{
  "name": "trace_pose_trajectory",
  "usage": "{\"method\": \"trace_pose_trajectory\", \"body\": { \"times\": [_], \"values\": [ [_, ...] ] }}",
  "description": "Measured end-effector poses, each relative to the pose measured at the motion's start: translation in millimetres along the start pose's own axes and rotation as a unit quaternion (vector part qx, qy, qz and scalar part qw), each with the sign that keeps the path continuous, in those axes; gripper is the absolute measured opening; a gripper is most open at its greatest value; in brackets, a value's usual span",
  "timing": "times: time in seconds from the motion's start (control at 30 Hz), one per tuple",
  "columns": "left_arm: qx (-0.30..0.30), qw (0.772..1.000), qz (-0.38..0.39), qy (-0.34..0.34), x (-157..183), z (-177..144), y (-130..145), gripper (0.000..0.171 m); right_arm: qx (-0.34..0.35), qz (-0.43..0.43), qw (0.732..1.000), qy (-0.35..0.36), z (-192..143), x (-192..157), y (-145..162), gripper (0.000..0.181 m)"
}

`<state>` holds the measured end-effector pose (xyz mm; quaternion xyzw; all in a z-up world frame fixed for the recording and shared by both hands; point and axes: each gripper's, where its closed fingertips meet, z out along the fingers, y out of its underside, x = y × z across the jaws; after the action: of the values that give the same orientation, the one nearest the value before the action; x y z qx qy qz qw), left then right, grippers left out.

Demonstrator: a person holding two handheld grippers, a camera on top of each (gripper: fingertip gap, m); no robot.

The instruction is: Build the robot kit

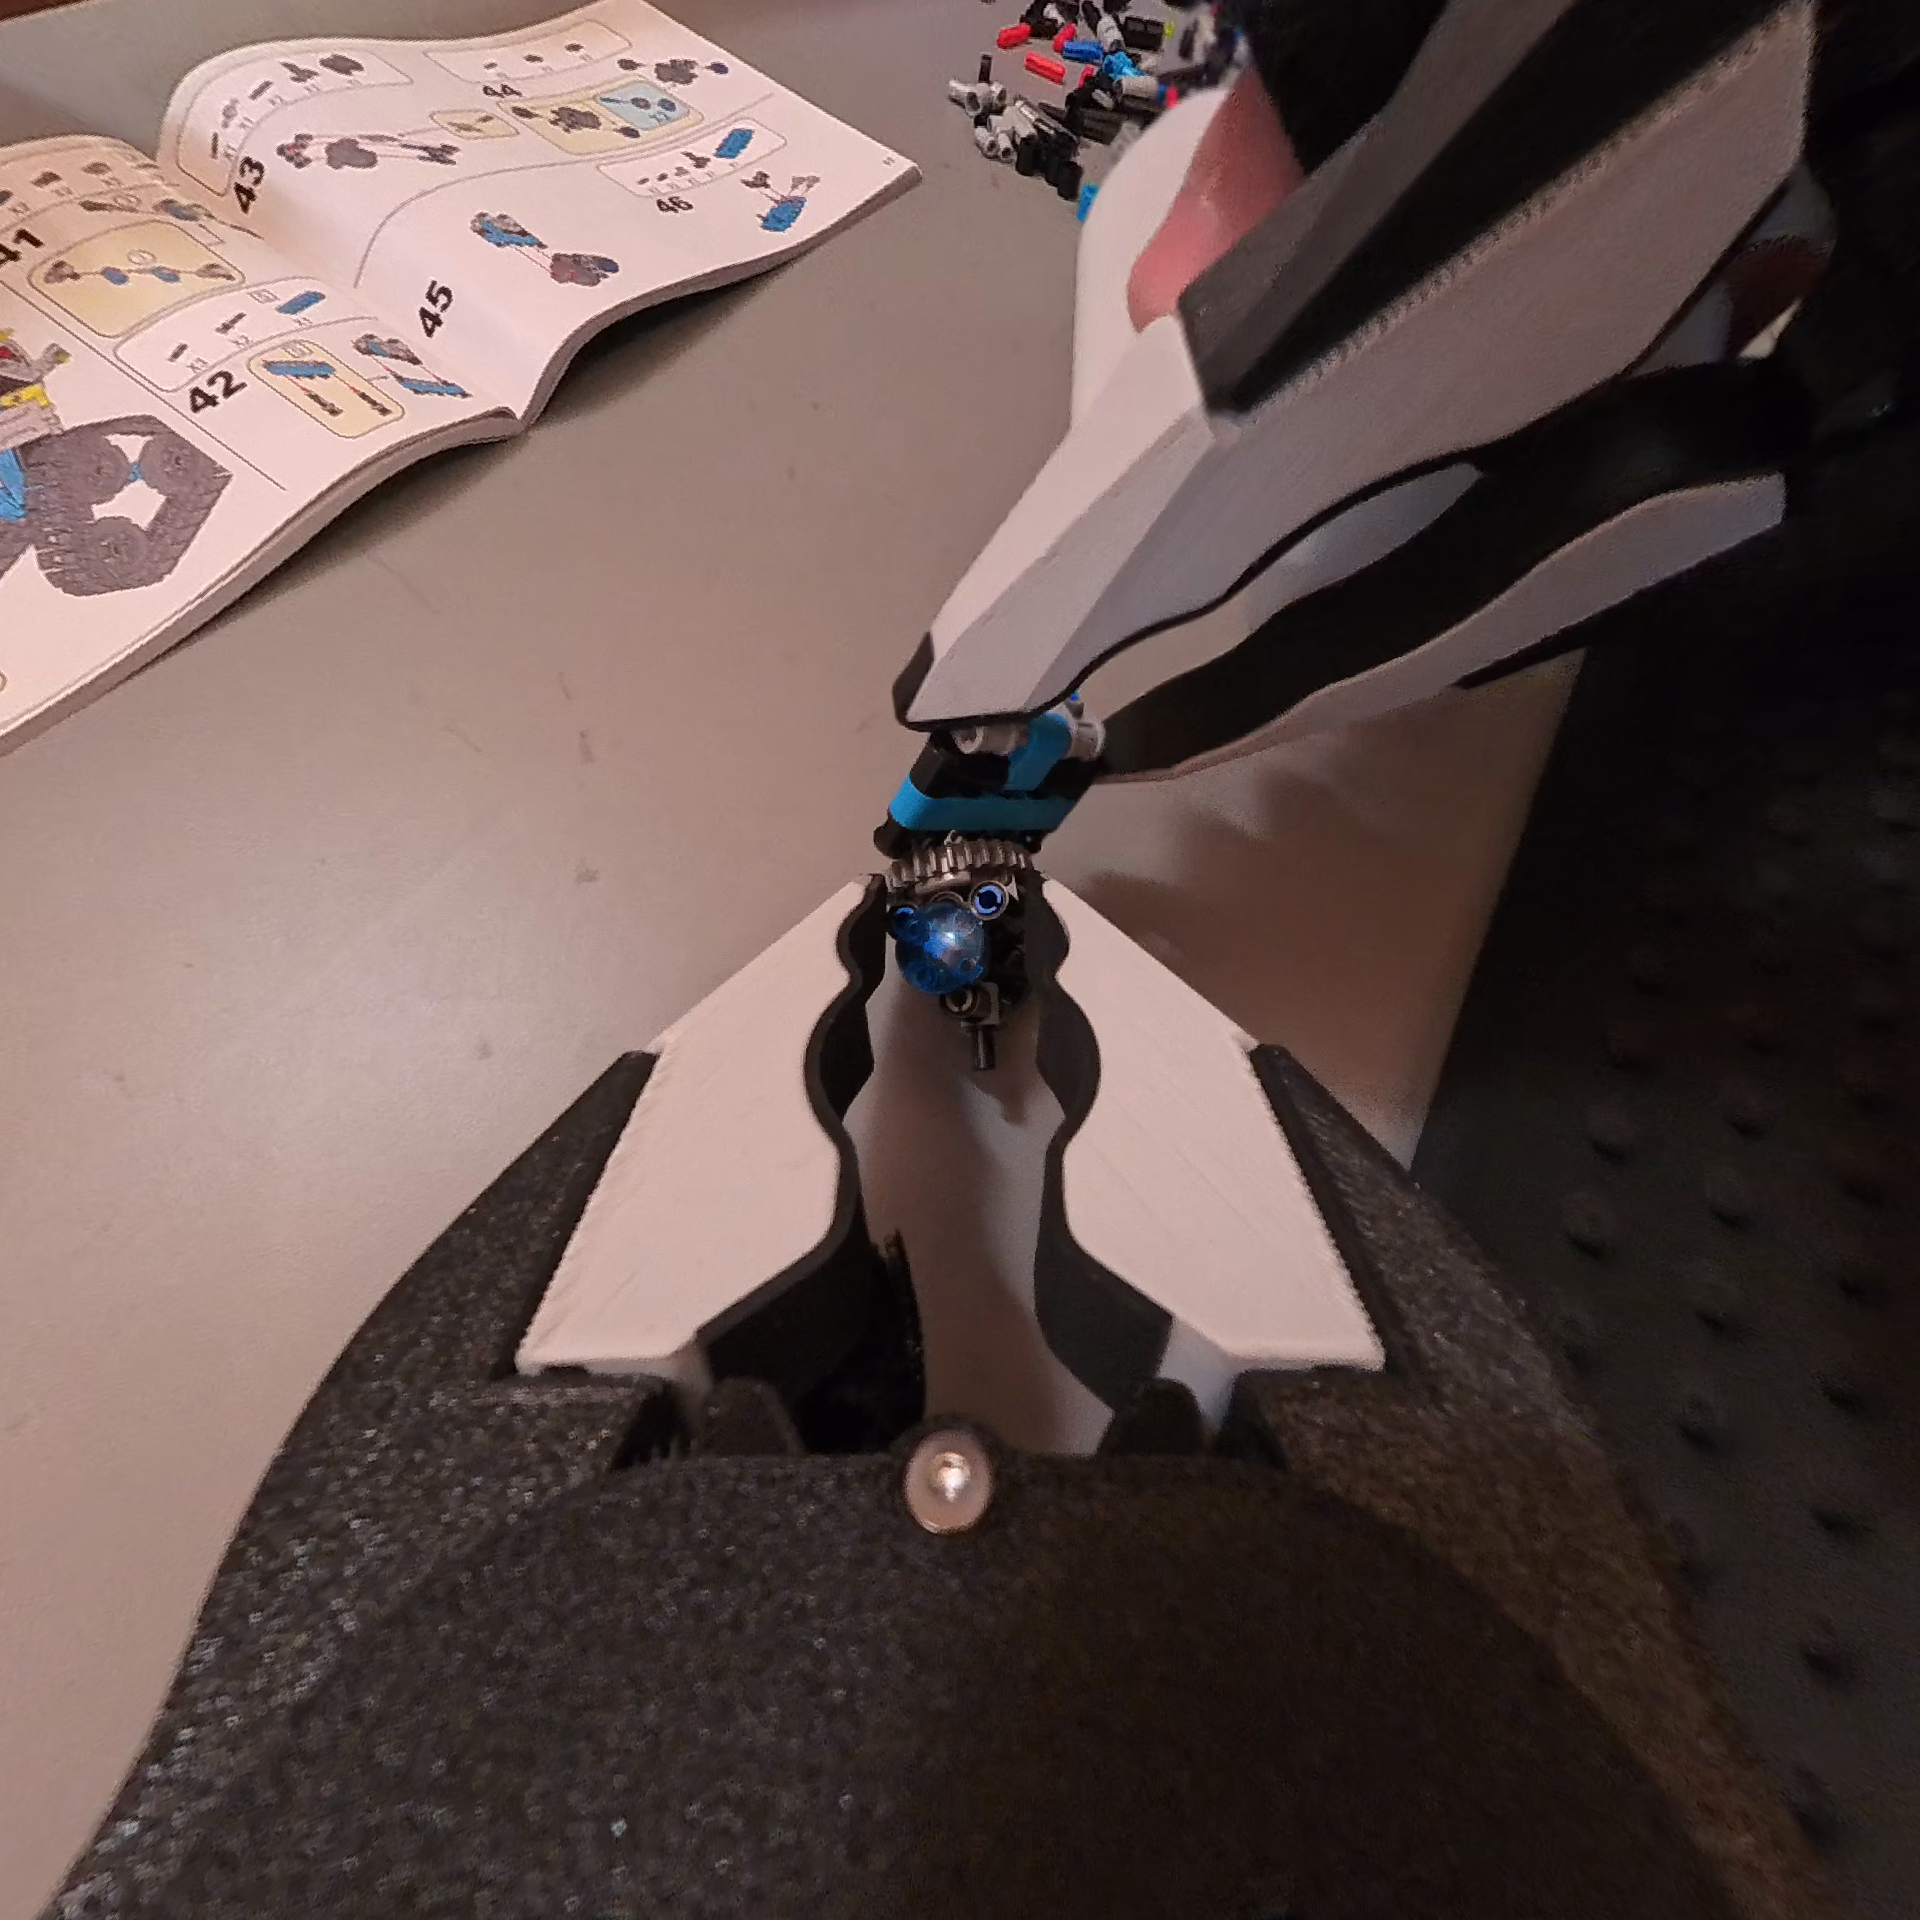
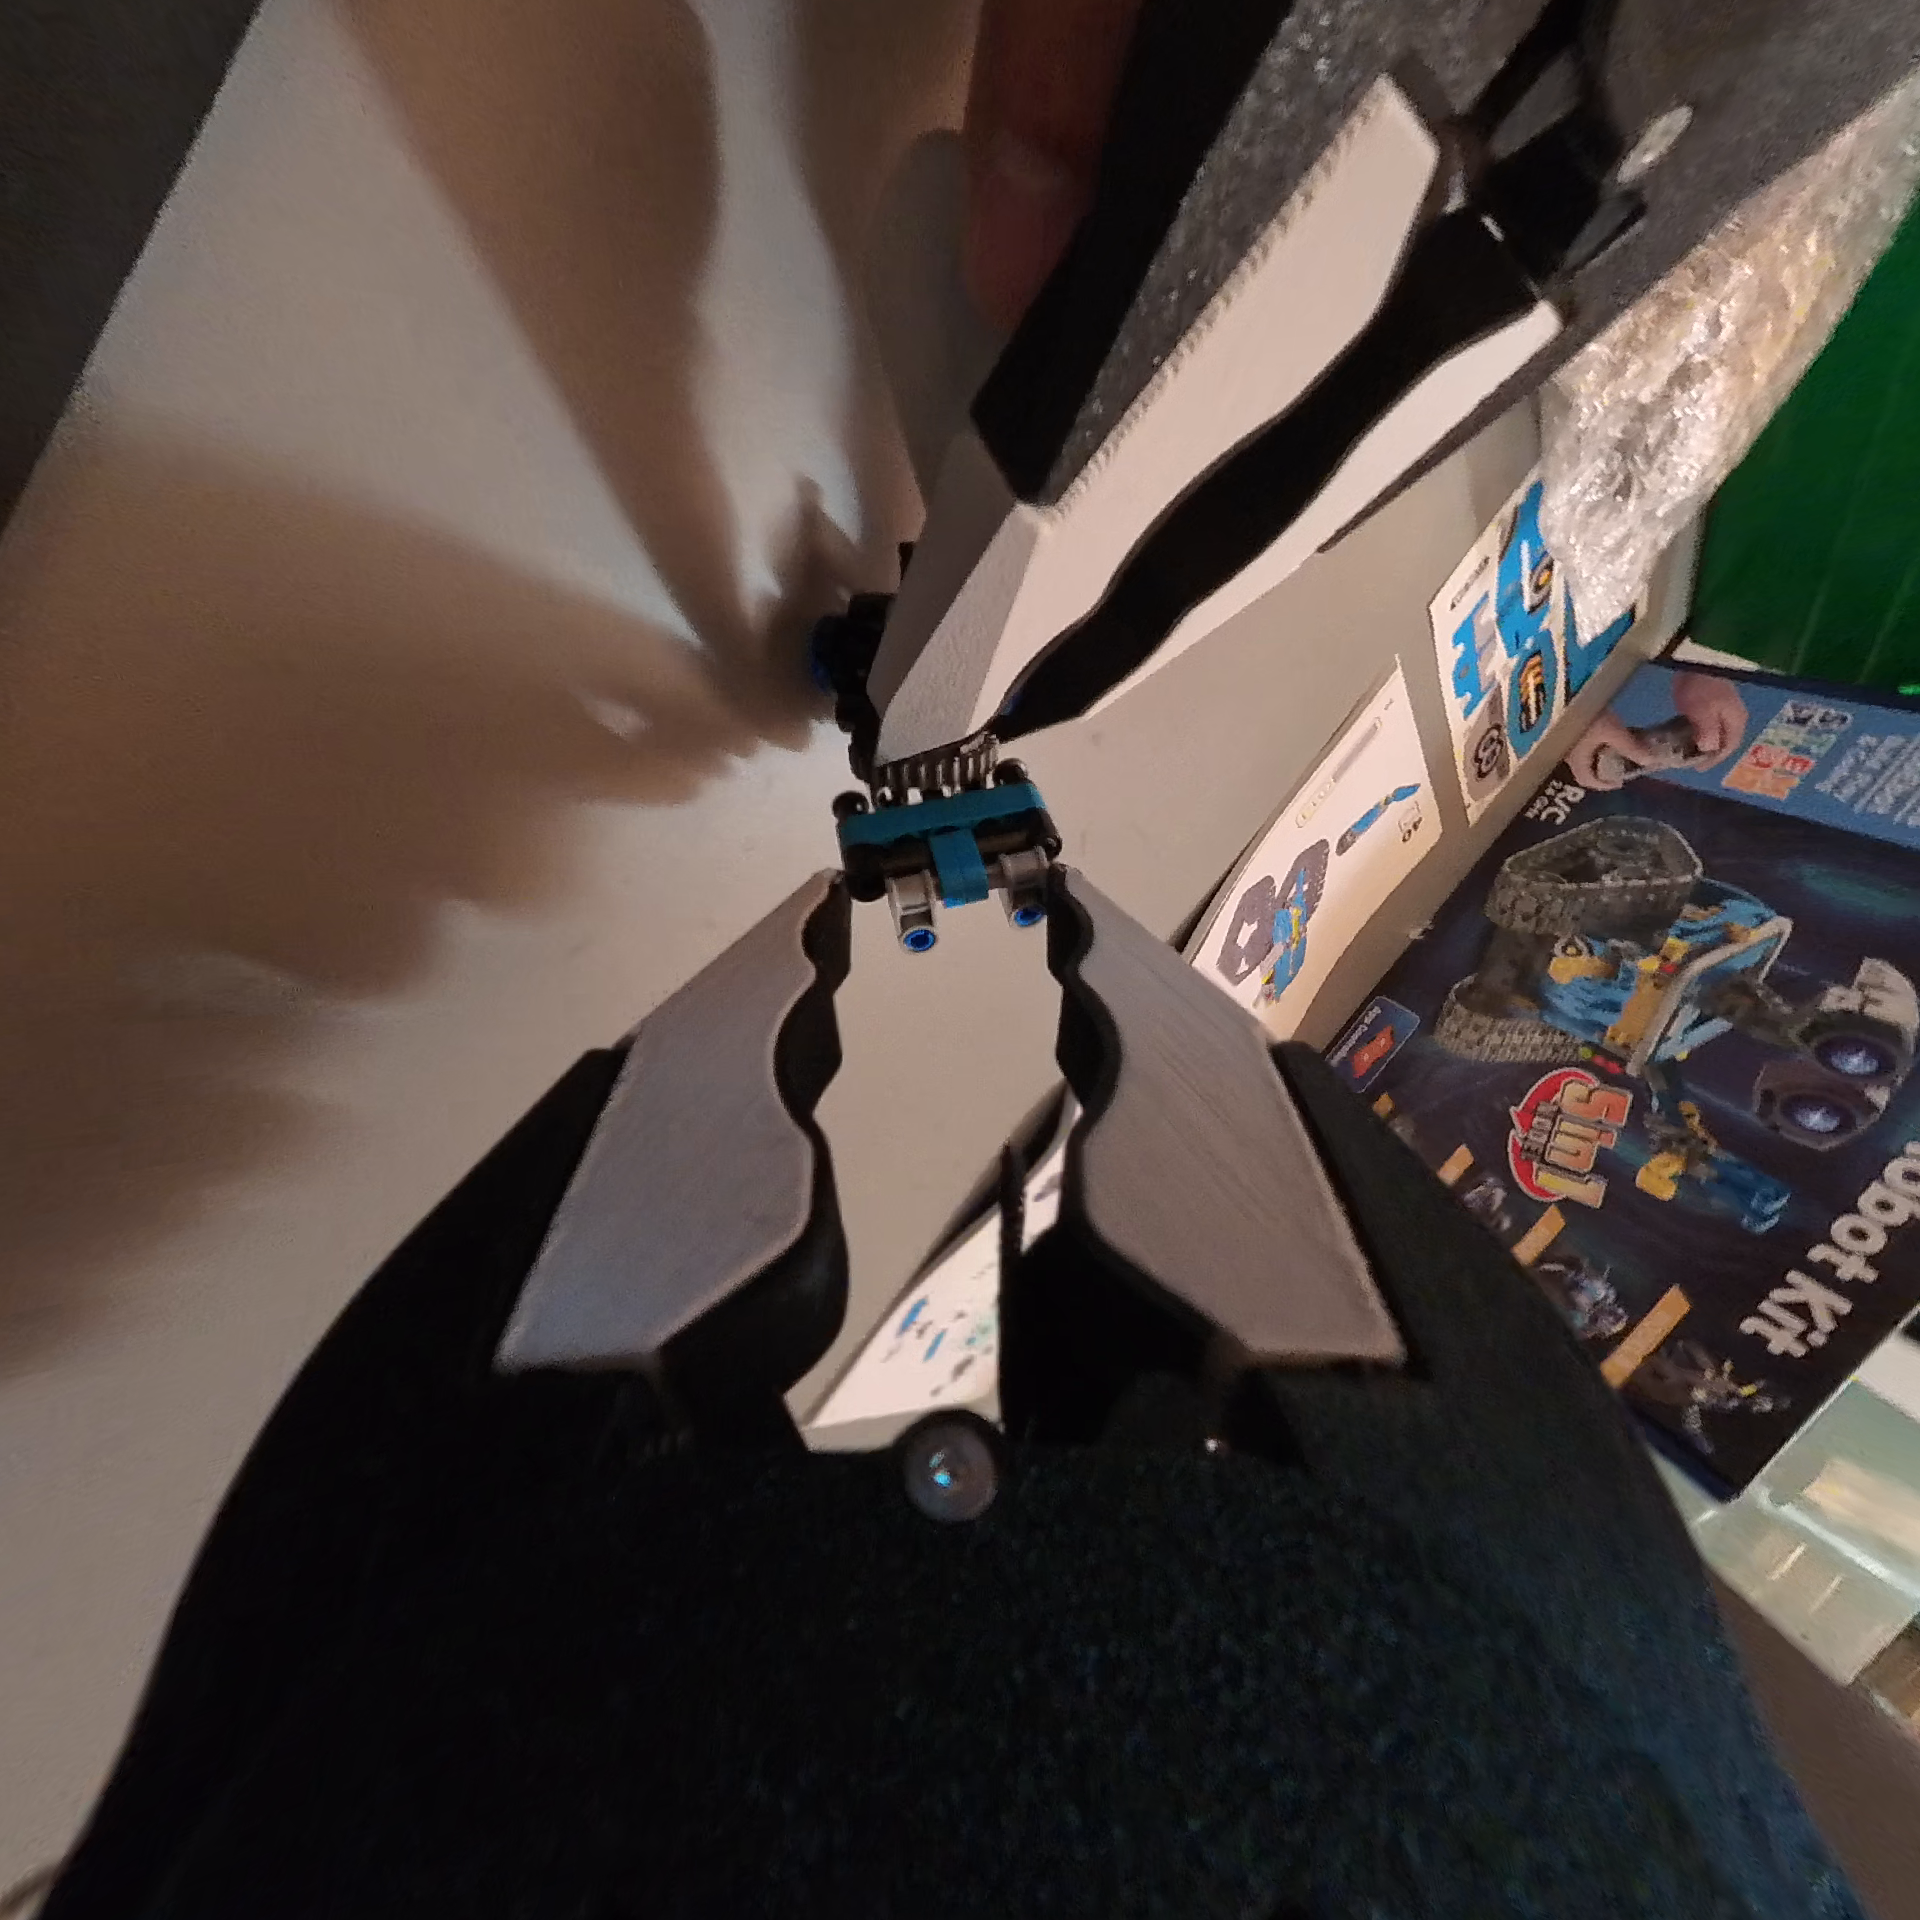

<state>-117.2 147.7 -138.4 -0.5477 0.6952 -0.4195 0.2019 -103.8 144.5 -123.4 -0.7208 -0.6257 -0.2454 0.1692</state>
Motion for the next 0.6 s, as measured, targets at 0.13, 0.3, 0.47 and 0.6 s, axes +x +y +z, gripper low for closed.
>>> {"method": "trace_pose_trajectory", "body": {
  "times": [0.13,0.3,0.47,0.6],
  "values": [
    [0.001,1.000,-0.018,0.003,-3,-1,0,0.026,-0.027,-0.035,0.998,-0.042,3,4,1,0.037],
    [0.006,0.998,-0.056,0.008,-9,-3,1,0.026,-0.042,-0.032,0.997,-0.056,6,9,-5,0.038],
    [0.014,0.998,-0.066,0.015,-9,-5,-1,0.026,-0.033,-0.022,0.998,-0.051,7,12,-6,0.039],
    [0.023,0.997,-0.071,0.026,-6,-7,-4,0.026,-0.033,-0.023,0.998,-0.056,2,13,-6,0.040]
  ]
}}
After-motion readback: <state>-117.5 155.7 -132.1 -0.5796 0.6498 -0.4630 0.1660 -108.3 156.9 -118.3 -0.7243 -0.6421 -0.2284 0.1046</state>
